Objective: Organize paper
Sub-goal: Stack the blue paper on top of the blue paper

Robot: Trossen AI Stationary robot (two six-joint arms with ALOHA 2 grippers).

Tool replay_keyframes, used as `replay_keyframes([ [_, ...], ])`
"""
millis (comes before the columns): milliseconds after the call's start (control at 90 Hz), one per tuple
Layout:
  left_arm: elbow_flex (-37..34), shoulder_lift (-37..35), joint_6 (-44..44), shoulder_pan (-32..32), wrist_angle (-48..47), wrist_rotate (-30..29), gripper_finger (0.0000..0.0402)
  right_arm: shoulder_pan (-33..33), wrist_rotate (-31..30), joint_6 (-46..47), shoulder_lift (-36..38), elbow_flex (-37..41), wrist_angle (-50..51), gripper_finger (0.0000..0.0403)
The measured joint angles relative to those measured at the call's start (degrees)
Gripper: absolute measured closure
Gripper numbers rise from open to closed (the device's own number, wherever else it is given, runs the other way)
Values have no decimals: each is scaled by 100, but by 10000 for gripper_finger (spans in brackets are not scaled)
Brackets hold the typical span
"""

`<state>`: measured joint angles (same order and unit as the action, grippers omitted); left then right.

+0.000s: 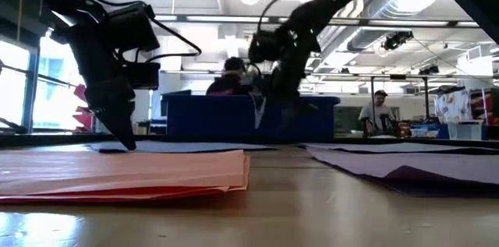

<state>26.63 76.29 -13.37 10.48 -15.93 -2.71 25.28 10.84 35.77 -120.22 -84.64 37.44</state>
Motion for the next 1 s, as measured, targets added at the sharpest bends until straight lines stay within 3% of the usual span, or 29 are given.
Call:
replay_keyframes([
  [267,-2,4,2,0,99,-3,401,-68,573,406,66,652,-921,156],
  [578,-9,13,4,-2,207,3,401,-477,1117,1063,22,792,-1936,156],
  [678,-7,37,4,0,215,4,401,-492,1553,1076,-11,813,-2342,156],
  [833,2,68,1,0,237,10,401,-536,2856,947,52,802,-3636,155],
  [878,2,68,4,0,236,12,401,-562,2729,1089,135,786,-3649,155],
  [1000,2,68,-2,0,226,12,401,-541,1678,1582,117,802,-3085,155],
])
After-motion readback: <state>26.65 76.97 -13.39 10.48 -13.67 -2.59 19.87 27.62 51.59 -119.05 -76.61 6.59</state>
